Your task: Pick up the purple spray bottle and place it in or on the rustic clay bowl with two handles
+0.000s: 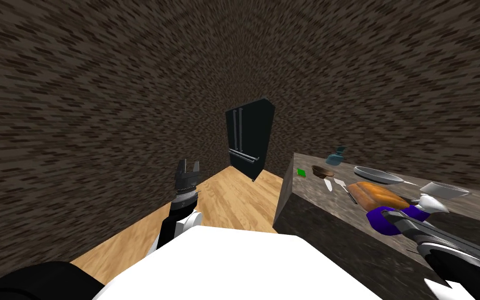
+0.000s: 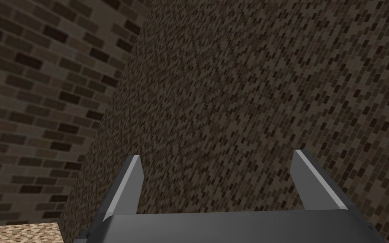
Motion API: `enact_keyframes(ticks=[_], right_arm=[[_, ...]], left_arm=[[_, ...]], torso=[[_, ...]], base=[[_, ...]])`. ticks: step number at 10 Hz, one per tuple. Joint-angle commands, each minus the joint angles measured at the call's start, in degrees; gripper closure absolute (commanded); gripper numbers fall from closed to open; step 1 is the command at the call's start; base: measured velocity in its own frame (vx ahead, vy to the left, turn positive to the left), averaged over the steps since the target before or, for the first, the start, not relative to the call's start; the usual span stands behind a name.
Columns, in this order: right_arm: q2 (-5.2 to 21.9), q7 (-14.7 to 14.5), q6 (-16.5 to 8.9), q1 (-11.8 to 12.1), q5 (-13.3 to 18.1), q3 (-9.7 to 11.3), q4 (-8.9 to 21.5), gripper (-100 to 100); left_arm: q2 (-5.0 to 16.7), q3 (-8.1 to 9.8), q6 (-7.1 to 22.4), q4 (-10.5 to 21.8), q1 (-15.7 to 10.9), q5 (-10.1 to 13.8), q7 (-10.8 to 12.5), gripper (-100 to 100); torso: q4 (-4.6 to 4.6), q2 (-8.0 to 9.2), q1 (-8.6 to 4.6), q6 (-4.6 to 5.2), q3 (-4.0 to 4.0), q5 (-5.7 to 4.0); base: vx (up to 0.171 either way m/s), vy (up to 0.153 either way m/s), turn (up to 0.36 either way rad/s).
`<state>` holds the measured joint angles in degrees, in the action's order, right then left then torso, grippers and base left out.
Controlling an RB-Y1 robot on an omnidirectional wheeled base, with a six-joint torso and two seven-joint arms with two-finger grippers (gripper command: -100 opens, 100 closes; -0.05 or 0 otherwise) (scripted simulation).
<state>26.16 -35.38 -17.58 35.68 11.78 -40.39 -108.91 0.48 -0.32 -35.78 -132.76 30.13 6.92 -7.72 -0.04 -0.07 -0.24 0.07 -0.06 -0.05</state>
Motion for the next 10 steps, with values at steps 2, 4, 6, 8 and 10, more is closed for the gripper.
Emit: enact_keyframes(ticks=[2, 4, 6, 8, 10], right_arm=[[1.97, 0.1, -2.0, 1.28, -2.75, -2.83, -0.29, 100], [4.71, 0.31, -4.15, 2.64, -5.94, -5.76, 0.36, 100], [6.45, 0.4, -5.74, 3.54, -7.86, -7.46, 0.72, 100], [8.1, 0.47, -7.4, 4.4, -9.57, -8.98, 1.0, 100], [10.23, 0.49, -9.91, 5.55, -11.67, -10.76, 1.31, 100]], left_arm=[[0.0, 0.0, 0.0, 0.0, 0.0, 0.0, 0.0, 0], [0.0, 0.0, 0.0, 0.0, 0.0, 0.0, 0.0, 0], [0.01, 0.01, 0.0, 0.0, 0.01, 0.0, 0.0, 0], [0.01, 0.01, 0.0, 0.0, 0.01, 0.0, 0.0, 0], [0.01, 0.01, 0.0, 0.0, 0.01, 0.0, 0.0, 0]], torso=[[-0.01, -0.07, -0.02, -0.03, -0.04, -0.01], [-0.04, -0.19, -0.1, -0.11, -0.11, -0.01], [-0.11, -0.52, -0.41, -0.21, -0.3, -0.1], [-0.11, -0.46, -0.41, -0.23, -0.28, -0.11], [-0.11, -0.46, -0.45, -0.29, -0.28, -0.13]], base=[[0.017, -0.029, 0.135], [0.055, -0.066, 0.253], [0.079, -0.117, 0.23], [0.055, -0.115, 0.239], [0.06, -0.169, 0.298]])
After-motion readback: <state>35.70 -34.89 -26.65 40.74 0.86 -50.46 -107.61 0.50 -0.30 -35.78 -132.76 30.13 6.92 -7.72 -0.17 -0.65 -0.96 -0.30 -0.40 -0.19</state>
